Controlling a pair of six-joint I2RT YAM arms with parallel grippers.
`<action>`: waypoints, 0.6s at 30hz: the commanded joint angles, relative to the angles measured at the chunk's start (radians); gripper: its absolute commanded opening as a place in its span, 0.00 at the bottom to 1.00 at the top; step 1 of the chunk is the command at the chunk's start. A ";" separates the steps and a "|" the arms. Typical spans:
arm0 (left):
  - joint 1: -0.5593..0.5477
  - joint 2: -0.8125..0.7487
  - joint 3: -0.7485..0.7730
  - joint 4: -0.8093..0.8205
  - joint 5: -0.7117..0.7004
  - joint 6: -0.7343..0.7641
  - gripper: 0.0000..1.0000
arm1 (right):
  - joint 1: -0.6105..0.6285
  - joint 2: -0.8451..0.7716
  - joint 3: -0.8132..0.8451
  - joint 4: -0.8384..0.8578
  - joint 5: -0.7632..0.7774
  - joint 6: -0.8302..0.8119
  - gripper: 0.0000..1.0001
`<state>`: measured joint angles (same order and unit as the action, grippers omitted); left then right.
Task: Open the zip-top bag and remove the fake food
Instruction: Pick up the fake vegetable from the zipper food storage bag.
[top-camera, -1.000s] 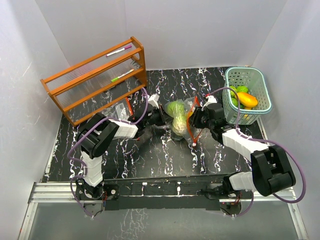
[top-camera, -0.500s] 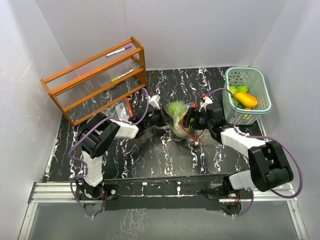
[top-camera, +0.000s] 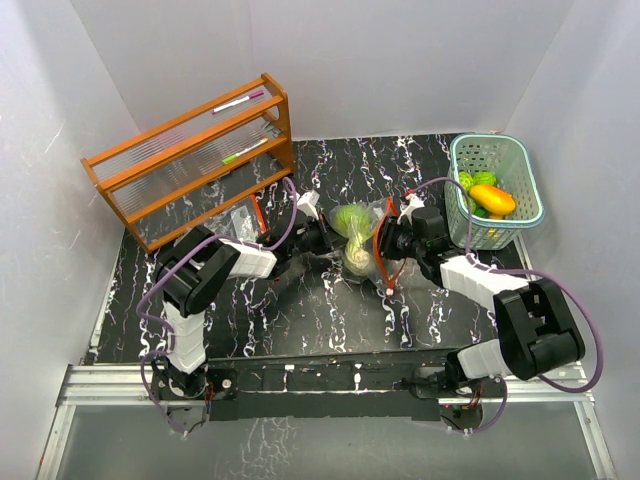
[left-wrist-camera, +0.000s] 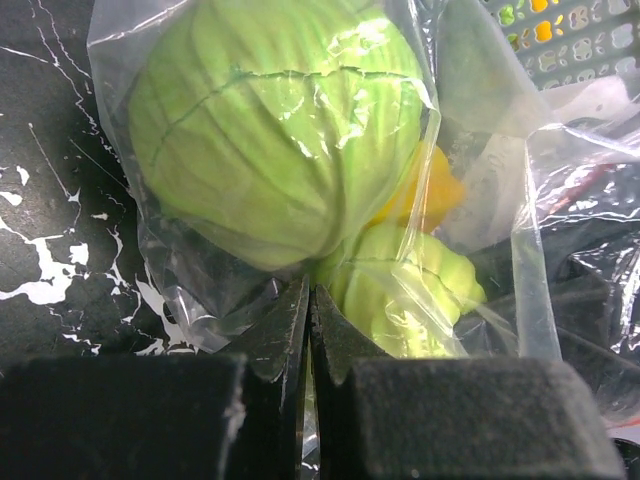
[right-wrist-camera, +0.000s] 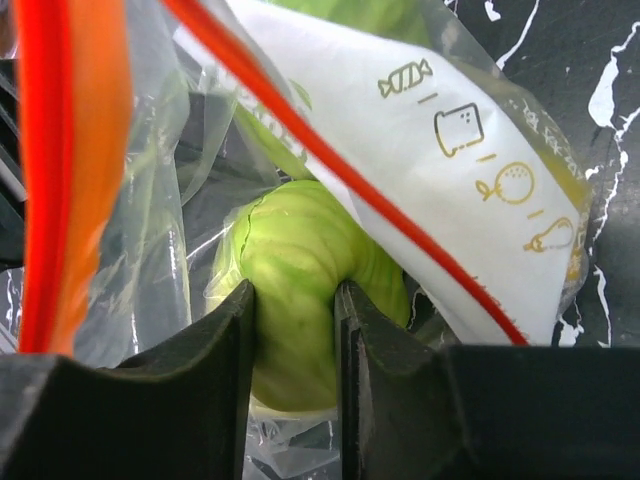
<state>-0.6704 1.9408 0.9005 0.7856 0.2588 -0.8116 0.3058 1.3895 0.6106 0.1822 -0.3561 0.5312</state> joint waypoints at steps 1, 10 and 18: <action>-0.012 -0.039 -0.002 0.003 0.018 0.000 0.00 | 0.006 -0.085 0.020 -0.058 0.044 -0.034 0.24; -0.012 -0.028 0.015 -0.008 0.012 -0.006 0.00 | -0.010 -0.190 0.053 -0.189 0.201 -0.125 0.19; -0.010 -0.038 0.019 -0.037 -0.009 0.000 0.00 | -0.015 -0.297 0.060 -0.198 0.318 -0.148 0.07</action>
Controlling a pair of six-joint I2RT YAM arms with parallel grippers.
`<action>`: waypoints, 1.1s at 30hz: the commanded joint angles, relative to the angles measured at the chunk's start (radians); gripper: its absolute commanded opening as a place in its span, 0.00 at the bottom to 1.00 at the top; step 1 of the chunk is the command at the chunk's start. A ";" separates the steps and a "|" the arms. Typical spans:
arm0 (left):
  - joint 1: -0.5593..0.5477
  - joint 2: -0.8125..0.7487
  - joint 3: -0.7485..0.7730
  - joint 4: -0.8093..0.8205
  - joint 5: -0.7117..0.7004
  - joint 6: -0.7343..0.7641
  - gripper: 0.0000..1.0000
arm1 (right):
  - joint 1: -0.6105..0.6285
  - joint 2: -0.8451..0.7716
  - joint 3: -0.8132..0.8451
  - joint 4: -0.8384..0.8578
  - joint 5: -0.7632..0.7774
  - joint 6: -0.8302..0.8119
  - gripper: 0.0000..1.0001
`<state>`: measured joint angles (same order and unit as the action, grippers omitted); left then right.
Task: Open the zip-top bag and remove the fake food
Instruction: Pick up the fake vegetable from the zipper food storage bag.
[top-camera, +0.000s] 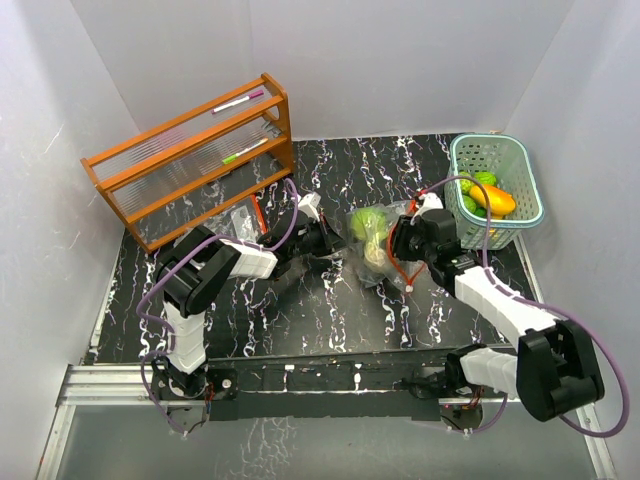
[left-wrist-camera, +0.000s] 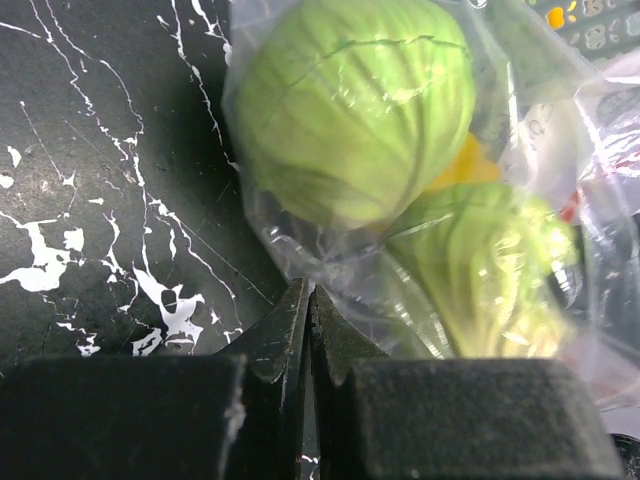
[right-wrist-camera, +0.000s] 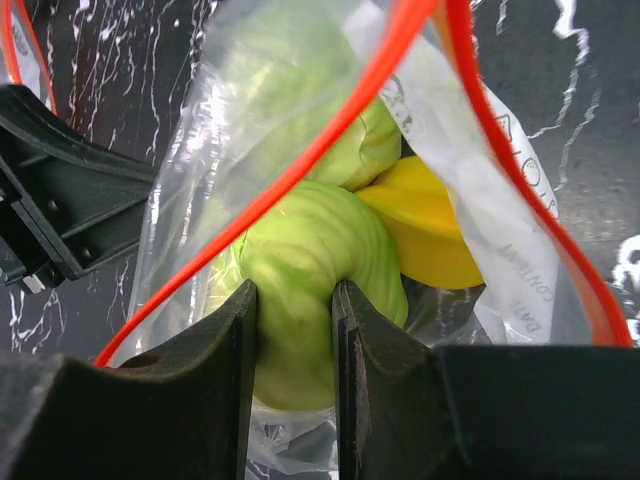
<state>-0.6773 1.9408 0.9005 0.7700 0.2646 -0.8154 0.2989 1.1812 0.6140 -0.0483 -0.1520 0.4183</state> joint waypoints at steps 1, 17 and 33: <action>-0.002 -0.037 0.022 -0.022 -0.015 0.004 0.00 | -0.007 -0.112 0.057 0.031 0.139 -0.047 0.08; -0.044 -0.044 0.012 0.106 0.053 -0.061 0.68 | -0.009 -0.206 0.032 -0.035 0.408 -0.127 0.08; -0.181 0.157 0.155 0.221 0.071 -0.109 0.42 | -0.018 -0.202 0.083 -0.031 0.275 -0.069 0.08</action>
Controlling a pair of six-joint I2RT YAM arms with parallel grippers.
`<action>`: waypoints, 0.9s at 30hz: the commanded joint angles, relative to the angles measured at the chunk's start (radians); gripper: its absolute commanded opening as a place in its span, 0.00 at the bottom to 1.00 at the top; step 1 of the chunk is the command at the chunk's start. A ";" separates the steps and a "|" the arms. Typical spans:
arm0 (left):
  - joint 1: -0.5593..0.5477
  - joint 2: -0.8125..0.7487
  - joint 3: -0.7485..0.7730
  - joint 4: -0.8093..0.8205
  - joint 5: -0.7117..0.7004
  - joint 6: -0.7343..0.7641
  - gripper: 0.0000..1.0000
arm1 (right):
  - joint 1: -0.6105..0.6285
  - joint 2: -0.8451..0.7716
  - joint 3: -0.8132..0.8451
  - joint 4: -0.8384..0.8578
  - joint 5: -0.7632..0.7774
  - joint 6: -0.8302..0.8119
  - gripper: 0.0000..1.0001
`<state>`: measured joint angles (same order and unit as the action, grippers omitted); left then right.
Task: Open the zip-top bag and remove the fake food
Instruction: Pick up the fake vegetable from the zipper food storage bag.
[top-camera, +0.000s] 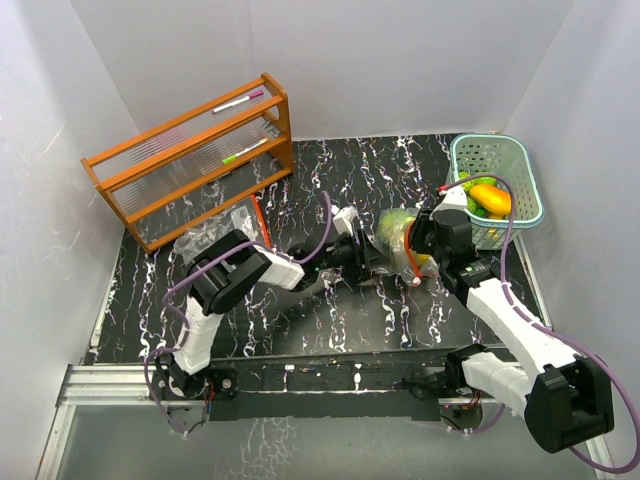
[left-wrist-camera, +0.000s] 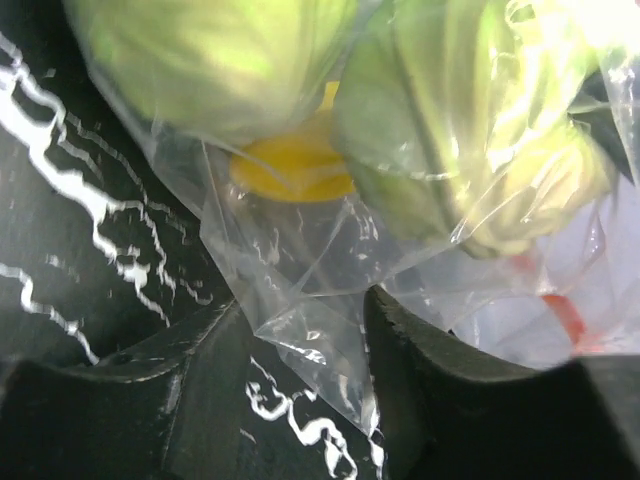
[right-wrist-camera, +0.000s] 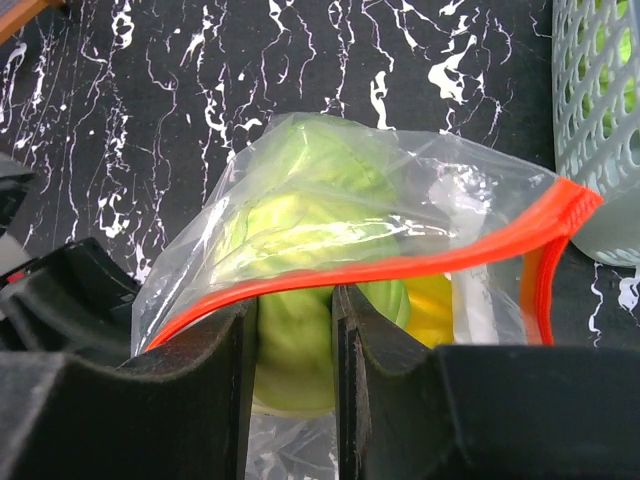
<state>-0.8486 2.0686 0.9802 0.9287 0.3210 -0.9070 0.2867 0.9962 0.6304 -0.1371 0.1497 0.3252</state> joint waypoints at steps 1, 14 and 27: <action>-0.008 0.041 0.087 0.069 0.022 -0.025 0.30 | -0.007 -0.019 0.067 0.055 -0.025 0.022 0.08; 0.193 -0.083 -0.026 0.051 -0.053 -0.029 0.00 | -0.013 0.003 0.178 -0.064 -0.219 -0.071 0.08; 0.294 -0.261 -0.133 -0.059 -0.102 0.065 0.00 | -0.032 0.047 0.328 -0.076 -0.251 -0.061 0.08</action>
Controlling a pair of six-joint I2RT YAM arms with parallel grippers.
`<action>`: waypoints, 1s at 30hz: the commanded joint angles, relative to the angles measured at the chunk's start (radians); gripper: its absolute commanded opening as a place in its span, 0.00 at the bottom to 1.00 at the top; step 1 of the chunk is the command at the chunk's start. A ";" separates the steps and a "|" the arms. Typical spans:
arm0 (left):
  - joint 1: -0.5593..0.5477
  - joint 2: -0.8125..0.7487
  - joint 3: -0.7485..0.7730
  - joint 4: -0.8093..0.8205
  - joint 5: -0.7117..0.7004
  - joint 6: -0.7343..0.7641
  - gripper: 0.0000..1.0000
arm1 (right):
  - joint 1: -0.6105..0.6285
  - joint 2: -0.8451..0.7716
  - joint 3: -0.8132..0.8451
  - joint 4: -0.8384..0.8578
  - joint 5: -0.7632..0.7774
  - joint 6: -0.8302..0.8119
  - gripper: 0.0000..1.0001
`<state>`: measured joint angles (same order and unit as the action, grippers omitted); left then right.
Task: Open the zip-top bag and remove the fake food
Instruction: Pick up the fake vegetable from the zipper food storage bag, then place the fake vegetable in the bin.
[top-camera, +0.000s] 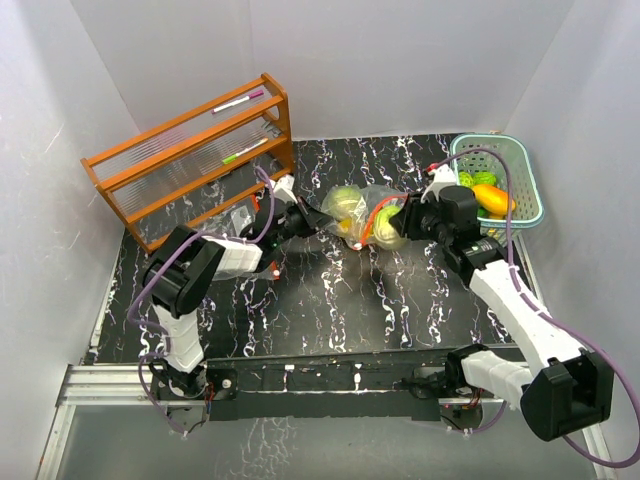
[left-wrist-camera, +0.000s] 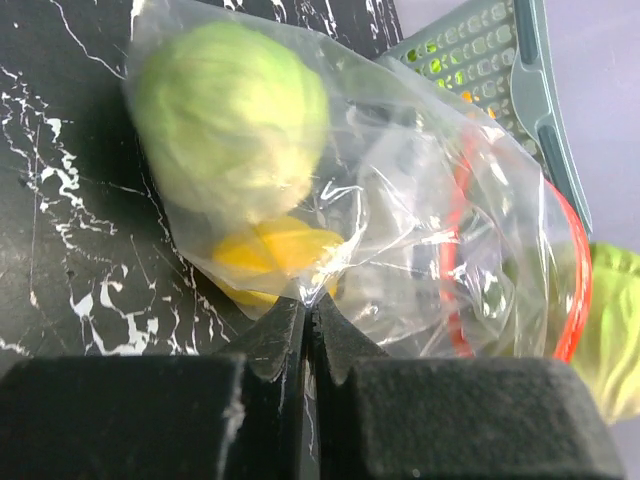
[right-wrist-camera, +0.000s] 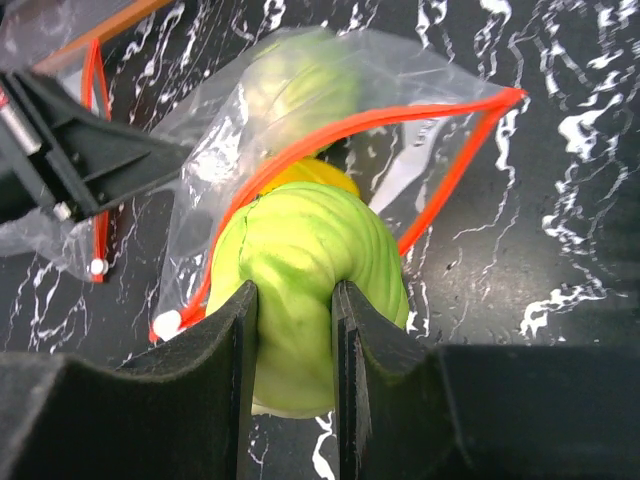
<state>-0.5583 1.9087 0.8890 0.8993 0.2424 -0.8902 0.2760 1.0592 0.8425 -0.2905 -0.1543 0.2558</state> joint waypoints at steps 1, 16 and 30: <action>0.006 -0.112 -0.052 -0.039 -0.023 0.054 0.00 | -0.029 0.001 0.143 0.080 0.069 0.007 0.07; 0.006 -0.209 -0.139 -0.089 0.052 0.107 0.00 | -0.229 0.158 0.268 0.281 0.693 -0.214 0.08; 0.010 -0.233 -0.182 -0.103 0.079 0.115 0.00 | -0.345 0.167 0.191 0.298 0.434 -0.156 0.97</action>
<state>-0.5545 1.7111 0.6991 0.7868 0.2817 -0.7860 -0.0849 1.3224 1.0691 -0.0685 0.4389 0.0673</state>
